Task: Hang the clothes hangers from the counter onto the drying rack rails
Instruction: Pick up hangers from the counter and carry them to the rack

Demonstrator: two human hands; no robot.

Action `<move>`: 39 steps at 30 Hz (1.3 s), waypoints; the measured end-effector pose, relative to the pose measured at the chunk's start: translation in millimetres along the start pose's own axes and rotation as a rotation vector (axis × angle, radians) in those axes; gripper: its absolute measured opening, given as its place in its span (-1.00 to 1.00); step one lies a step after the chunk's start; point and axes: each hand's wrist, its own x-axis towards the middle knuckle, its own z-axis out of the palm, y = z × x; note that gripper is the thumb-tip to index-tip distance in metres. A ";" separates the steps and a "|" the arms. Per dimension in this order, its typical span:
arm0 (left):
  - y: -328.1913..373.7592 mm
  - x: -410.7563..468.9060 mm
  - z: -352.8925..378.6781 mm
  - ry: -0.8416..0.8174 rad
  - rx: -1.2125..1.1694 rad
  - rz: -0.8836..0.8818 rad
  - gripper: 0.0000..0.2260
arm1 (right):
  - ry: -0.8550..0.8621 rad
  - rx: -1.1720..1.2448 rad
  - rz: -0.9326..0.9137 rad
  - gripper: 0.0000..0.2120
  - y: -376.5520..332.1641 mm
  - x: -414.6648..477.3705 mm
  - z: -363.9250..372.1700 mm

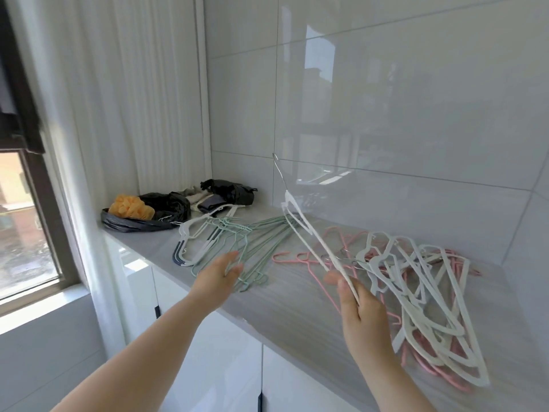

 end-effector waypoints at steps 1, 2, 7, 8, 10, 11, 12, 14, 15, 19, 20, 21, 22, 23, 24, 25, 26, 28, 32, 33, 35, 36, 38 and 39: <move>1.6 -2.6 -3.3 0.029 -0.024 0.000 -0.60 | -0.011 0.037 0.011 -0.70 -2.2 -0.6 -4.0; 3.0 -6.1 -7.3 0.057 -0.022 -0.001 -0.60 | -0.029 0.086 0.017 -0.73 -4.7 -0.4 -7.7; 0.3 -21.9 -38.5 0.222 0.076 0.021 -0.58 | -0.177 0.413 0.079 -0.78 -17.6 8.2 -8.2; -1.3 -25.6 -46.9 0.255 0.098 0.015 -0.57 | -0.231 0.496 0.094 -0.65 -21.4 9.5 -6.4; -7.6 -33.5 -65.6 0.336 0.144 -0.014 -0.54 | -0.319 0.612 0.128 -0.30 -27.0 12.0 -0.2; -12.2 -38.1 -75.8 0.385 0.171 -0.033 -0.53 | -0.350 0.656 0.147 -0.22 -31.4 12.7 4.0; -17.8 -42.9 -86.6 0.430 0.202 -0.059 -0.52 | -0.387 0.696 0.159 -0.19 -35.6 13.7 9.1; -30.8 -55.5 -108.6 0.478 0.255 -0.121 -0.53 | -0.457 0.775 0.182 -0.19 -45.0 16.2 20.9; -38.4 -63.3 -119.5 0.471 0.257 -0.155 -0.56 | -0.488 0.806 0.185 -0.19 -49.8 16.9 27.4; -69.5 -109.6 -161.2 0.419 0.189 -0.241 -0.70 | -0.619 0.879 0.203 -0.21 -73.2 15.2 56.0; -76.6 -124.6 -171.9 0.421 0.193 -0.267 -0.74 | -0.646 0.902 0.204 -0.23 -80.2 13.7 64.0; -83.7 -140.0 -182.6 0.423 0.208 -0.292 -0.78 | -0.679 0.915 0.202 -0.27 -88.0 12.0 72.2; -90.7 -156.6 -194.0 0.431 0.228 -0.318 -0.80 | -0.715 0.925 0.202 -0.36 -98.2 9.7 80.9; -96.9 -174.8 -205.3 0.445 0.239 -0.344 -0.78 | -0.748 0.941 0.210 -0.50 -109.8 6.7 90.3; -102.7 -193.9 -216.8 0.465 0.238 -0.369 -0.75 | -0.767 0.960 0.230 -0.62 -121.5 3.5 101.4; -108.4 -213.9 -228.7 0.491 0.225 -0.392 -0.74 | -0.780 0.971 0.254 -0.68 -134.3 -0.1 113.7; -113.1 -235.2 -240.9 0.528 0.205 -0.410 -0.73 | -0.790 0.976 0.276 -0.71 -149.7 -5.1 126.0; -120.3 -279.9 -266.4 0.612 0.175 -0.436 -0.69 | -0.809 0.981 0.282 -0.73 -183.0 -17.0 150.4; -127.3 -380.4 -326.4 0.765 0.228 -0.536 -0.67 | -0.851 0.967 0.294 -0.80 -257.7 -51.8 201.0; -127.4 -406.6 -340.2 0.791 0.241 -0.555 -0.69 | -0.869 0.932 0.282 -0.81 -276.8 -63.3 212.5; -125.8 -459.9 -365.9 0.839 0.248 -0.588 -0.73 | -0.919 0.869 0.238 -0.80 -319.1 -90.6 232.9; -124.2 -484.9 -377.0 0.865 0.247 -0.599 -0.75 | -0.947 0.849 0.217 -0.81 -340.1 -104.8 241.1; -119.7 -531.0 -396.2 0.913 0.265 -0.617 -0.77 | -1.010 0.829 0.172 -0.84 -379.5 -134.4 257.1; -117.1 -551.7 -404.4 0.933 0.277 -0.628 -0.77 | -1.035 0.817 0.139 -0.84 -397.5 -149.2 264.2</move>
